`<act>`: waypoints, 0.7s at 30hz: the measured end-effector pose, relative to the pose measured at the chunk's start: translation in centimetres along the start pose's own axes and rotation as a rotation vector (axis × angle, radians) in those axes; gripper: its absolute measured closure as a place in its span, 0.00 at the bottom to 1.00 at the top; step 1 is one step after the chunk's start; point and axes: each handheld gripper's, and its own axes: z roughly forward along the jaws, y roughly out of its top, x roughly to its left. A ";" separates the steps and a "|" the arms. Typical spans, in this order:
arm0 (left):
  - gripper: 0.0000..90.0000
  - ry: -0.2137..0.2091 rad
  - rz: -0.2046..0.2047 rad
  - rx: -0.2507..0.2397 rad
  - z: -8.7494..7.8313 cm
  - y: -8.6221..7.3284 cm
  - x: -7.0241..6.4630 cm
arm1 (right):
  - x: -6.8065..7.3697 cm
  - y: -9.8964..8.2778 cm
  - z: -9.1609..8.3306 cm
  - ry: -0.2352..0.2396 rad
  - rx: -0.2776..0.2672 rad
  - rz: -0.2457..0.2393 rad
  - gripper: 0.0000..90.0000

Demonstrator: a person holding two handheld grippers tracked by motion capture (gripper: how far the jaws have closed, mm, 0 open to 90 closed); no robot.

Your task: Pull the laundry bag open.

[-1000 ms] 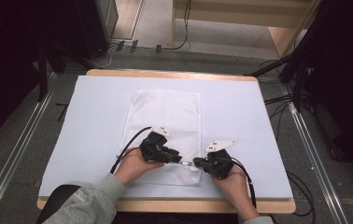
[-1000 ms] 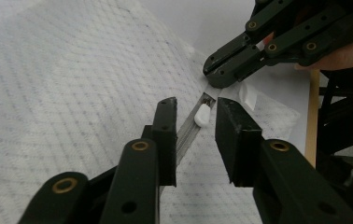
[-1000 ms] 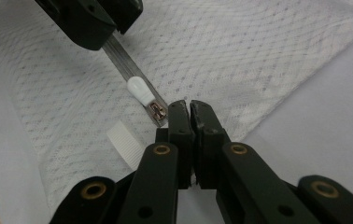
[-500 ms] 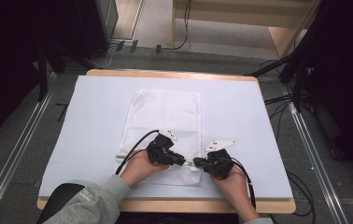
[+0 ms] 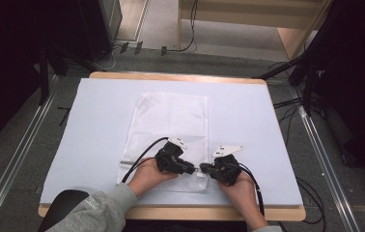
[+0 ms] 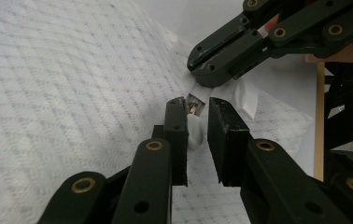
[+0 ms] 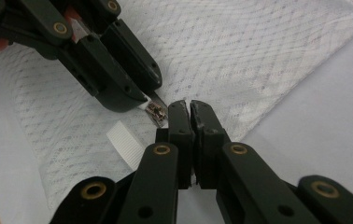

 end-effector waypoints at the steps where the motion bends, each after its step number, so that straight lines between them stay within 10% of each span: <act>1: 0.89 0.000 0.010 0.005 0.1 0.0 0.0 | 0.0 0.0 0.0 0.000 0.000 0.000 0.99; 21: 0.97 -0.039 -0.046 0.006 0.2 0.2 0.8 | 0.1 -0.1 0.0 -0.007 -0.004 -0.020 1.00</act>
